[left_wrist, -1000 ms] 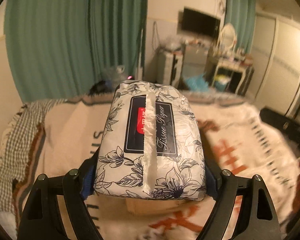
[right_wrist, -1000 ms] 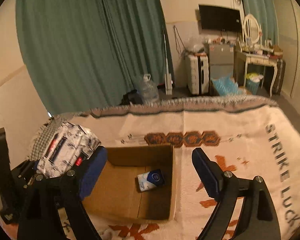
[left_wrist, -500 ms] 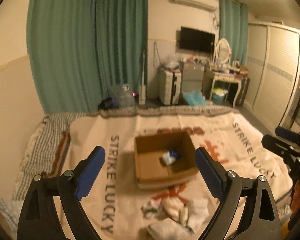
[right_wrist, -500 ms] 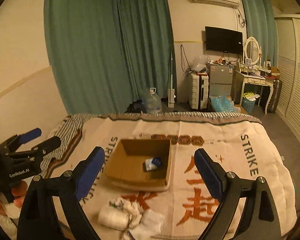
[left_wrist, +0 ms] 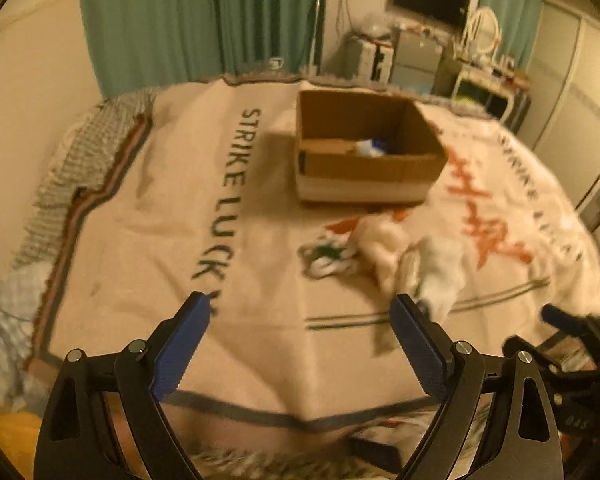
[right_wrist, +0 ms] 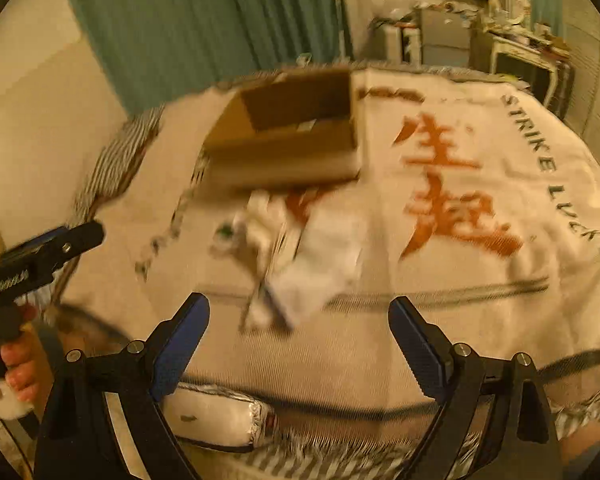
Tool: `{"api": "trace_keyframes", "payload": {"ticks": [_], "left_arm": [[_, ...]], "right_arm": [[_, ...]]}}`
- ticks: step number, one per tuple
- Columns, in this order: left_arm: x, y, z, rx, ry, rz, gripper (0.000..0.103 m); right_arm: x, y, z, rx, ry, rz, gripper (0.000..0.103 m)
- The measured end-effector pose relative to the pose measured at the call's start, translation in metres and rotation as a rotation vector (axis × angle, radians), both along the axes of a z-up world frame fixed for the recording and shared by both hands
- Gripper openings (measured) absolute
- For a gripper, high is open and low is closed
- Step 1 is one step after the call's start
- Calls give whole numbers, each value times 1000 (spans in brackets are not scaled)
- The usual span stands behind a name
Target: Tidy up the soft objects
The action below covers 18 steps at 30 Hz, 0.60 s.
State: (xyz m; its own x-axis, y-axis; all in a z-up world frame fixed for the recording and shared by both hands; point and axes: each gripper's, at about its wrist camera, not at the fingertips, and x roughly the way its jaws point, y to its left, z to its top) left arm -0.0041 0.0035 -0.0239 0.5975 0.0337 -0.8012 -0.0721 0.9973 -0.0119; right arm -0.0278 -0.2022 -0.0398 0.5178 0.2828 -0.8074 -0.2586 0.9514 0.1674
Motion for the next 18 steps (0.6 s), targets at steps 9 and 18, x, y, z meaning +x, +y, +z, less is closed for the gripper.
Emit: {"api": "trace_keyframes", "payload": {"ticks": [9, 18], "left_arm": [[-50, 19, -13, 84, 4, 52, 92], [-65, 15, -31, 77, 87, 23, 92]], "right_arm": [[-51, 35, -27, -50, 124, 115, 91], [-86, 65, -91, -95, 377, 161, 91]]}}
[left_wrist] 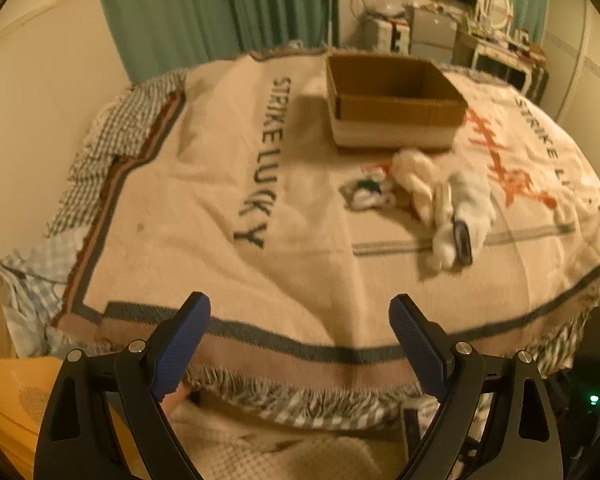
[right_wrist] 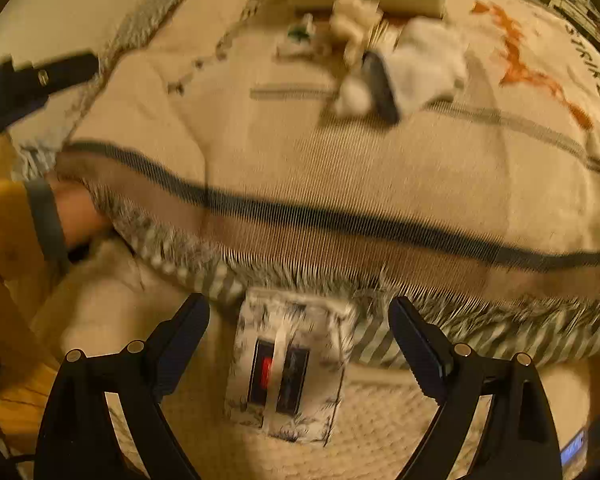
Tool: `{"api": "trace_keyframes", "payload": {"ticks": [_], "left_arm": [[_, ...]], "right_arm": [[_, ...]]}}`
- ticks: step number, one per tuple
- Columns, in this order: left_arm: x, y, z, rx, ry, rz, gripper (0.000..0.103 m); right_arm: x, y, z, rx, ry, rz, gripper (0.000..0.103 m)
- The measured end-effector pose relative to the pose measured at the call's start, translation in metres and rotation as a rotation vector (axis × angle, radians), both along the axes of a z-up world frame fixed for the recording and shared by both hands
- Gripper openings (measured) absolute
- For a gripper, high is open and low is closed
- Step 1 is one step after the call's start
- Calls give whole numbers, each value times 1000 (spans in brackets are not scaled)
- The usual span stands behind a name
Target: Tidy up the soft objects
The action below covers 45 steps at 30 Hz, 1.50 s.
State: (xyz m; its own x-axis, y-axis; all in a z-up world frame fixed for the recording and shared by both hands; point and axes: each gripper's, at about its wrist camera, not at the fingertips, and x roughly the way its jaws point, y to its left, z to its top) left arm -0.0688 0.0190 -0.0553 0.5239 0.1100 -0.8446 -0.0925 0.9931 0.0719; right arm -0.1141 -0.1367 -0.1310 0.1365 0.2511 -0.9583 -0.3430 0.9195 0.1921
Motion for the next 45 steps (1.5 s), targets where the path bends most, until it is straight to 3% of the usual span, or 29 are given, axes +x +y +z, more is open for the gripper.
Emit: {"api": "trace_keyframes", "payload": {"ticks": [9, 16, 22, 24, 27, 36, 41, 45], "left_arm": [[5, 0, -31, 1, 133, -9, 92], [9, -4, -36, -1, 154, -17, 92], [11, -14, -32, 18, 143, -46, 92], [11, -16, -29, 19, 131, -50, 92], [13, -19, -25, 25, 108, -48, 92], [38, -41, -21, 8, 45, -82, 92], [55, -64, -30, -27, 37, -117, 92], [73, -83, -41, -48, 42, -128, 91]], "right_arm": [[-4, 10, -52, -28, 194, -29, 91], [-2, 19, -76, -64, 251, -19, 90], [-3, 15, -78, -62, 250, -17, 68], [-2, 8, -71, -46, 239, -19, 65], [2, -1, -52, -16, 181, -38, 62], [55, -43, 38, -12, -174, -112, 62], [100, -73, 69, 2, -268, -176, 62], [134, -99, 73, 29, -294, -267, 62]]}}
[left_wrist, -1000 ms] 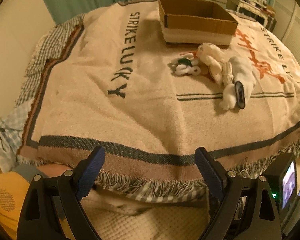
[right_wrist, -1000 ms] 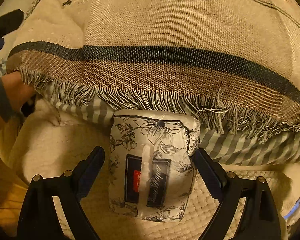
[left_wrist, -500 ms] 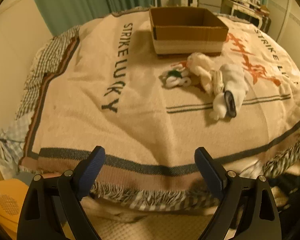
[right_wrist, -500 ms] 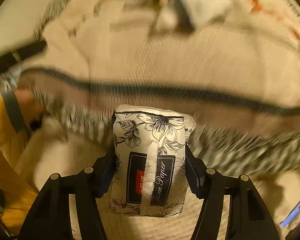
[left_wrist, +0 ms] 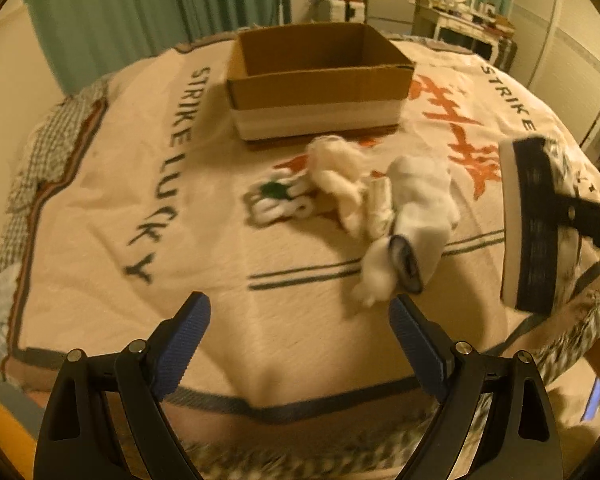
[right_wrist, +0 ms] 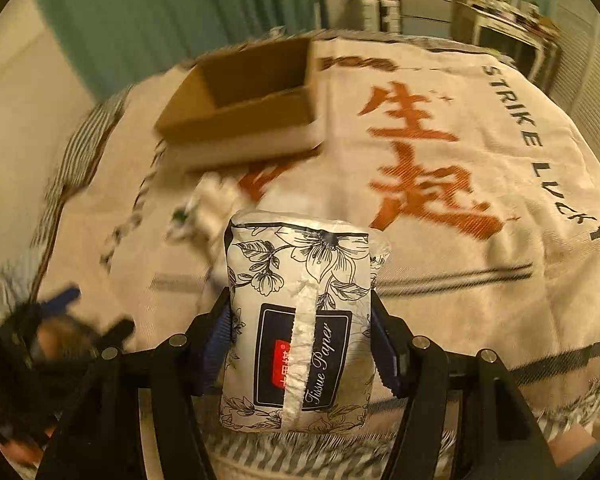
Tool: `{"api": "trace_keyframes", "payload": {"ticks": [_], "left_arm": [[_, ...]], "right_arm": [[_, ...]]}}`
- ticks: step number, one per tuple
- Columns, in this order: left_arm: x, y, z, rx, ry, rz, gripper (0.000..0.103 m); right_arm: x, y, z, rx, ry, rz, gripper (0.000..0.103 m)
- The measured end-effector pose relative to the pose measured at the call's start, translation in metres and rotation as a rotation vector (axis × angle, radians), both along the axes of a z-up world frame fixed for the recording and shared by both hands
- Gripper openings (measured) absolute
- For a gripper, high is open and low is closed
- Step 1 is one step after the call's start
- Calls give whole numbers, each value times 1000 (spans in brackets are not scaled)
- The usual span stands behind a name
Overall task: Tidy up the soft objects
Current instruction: 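Lift the floral pack with the right tool while the left grasps a white sock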
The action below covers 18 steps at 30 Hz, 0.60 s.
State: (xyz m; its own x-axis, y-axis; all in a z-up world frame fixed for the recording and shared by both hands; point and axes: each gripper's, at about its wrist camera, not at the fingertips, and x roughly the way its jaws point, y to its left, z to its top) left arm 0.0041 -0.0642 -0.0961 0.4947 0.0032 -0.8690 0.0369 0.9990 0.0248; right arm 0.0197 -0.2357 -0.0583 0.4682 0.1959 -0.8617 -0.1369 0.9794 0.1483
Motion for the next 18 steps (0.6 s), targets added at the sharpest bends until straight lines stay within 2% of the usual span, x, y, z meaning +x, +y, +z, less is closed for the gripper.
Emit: {"api": "trace_keyframes", "payload": {"ticks": [6, 8, 10, 14, 18], "left_arm": [[19, -32, -2, -10, -50, -43, 90], [29, -48, 3, 48, -108, -45, 90], [40, -61, 5, 46, -131, -78, 90], [65, -87, -7, 18, -119, -113, 90], [86, -118, -32, -14, -54, -188, 90]], "right_arm": [[30, -27, -8, -62, -43, -65, 62], [43, -40, -9, -60, -50, -85, 62], [53, -54, -8, -18, -37, -102, 62], [72, -79, -10, 5, -38, -154, 62], [81, -93, -18, 1, -35, -178, 62]]}}
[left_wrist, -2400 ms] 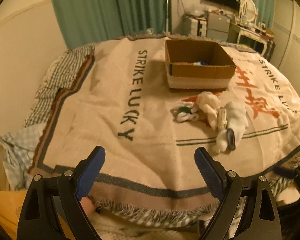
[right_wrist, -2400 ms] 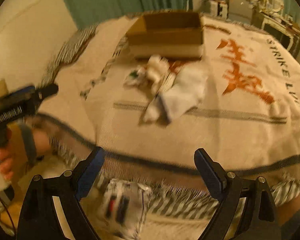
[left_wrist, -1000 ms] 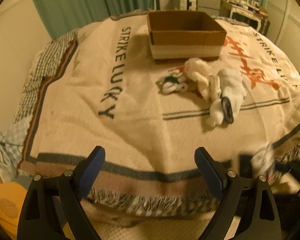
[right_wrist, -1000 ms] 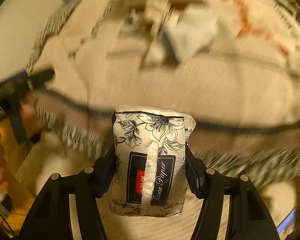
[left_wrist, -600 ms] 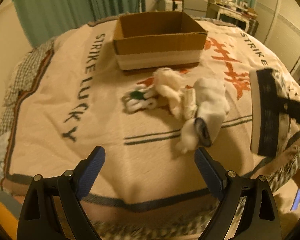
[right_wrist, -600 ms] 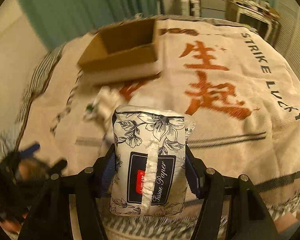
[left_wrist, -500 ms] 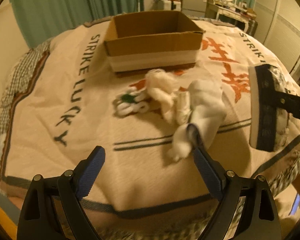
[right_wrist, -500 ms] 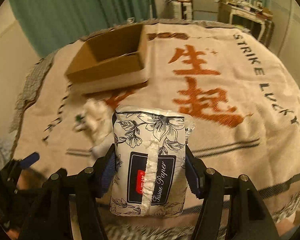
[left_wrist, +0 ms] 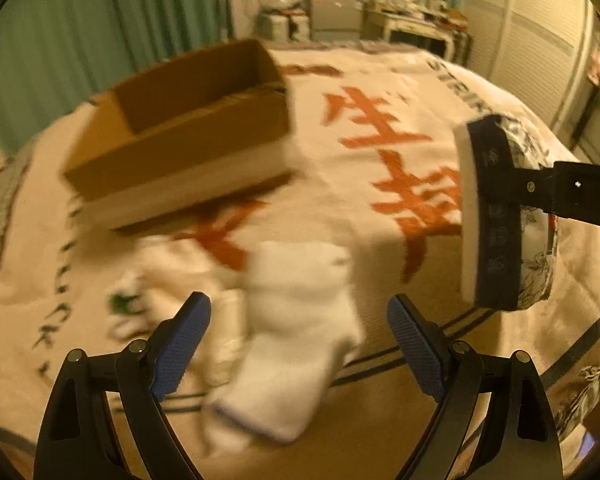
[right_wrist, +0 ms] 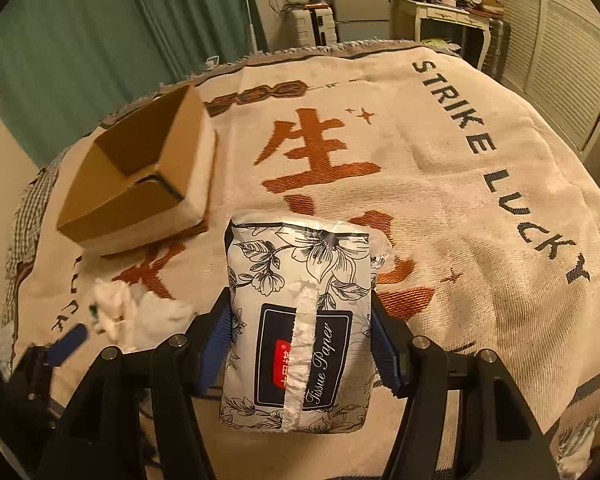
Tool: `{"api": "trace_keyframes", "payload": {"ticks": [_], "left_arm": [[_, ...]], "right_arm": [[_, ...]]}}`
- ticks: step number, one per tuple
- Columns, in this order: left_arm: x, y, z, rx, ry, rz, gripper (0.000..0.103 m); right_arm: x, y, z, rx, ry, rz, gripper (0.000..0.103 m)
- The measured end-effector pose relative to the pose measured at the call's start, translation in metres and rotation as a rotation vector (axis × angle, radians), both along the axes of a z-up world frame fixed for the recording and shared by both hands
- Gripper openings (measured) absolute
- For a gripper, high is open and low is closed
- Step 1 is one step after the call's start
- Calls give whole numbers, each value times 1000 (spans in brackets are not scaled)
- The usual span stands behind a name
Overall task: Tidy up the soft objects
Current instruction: 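Lift the floral pack with the right tool while the left grasps a white sock, then drop the floral pack into the box with the right tool while the left drops the sock in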
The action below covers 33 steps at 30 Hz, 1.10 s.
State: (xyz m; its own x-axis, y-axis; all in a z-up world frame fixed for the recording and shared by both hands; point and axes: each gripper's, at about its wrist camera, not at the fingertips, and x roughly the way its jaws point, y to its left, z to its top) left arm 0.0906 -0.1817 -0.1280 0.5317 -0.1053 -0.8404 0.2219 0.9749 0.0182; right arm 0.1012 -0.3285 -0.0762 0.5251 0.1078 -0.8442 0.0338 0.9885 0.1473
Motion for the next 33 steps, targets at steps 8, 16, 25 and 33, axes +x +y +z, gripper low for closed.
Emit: {"api": "trace_keyframes", "payload": {"ticks": [8, 16, 25, 33], "left_arm": [[38, -5, -41, 61, 97, 42, 72], [28, 14, -5, -72, 88, 36, 57], [-13, 45, 96, -141, -64, 2, 57], [3, 92, 183, -156, -196, -16, 57]], "right_arm": [[6, -18, -20, 42, 38, -14, 62], [1, -22, -4, 44, 4, -20, 62], [-33, 16, 73, 24, -140, 56, 62], [-43, 74, 161, 16, -299, 147, 62]]}}
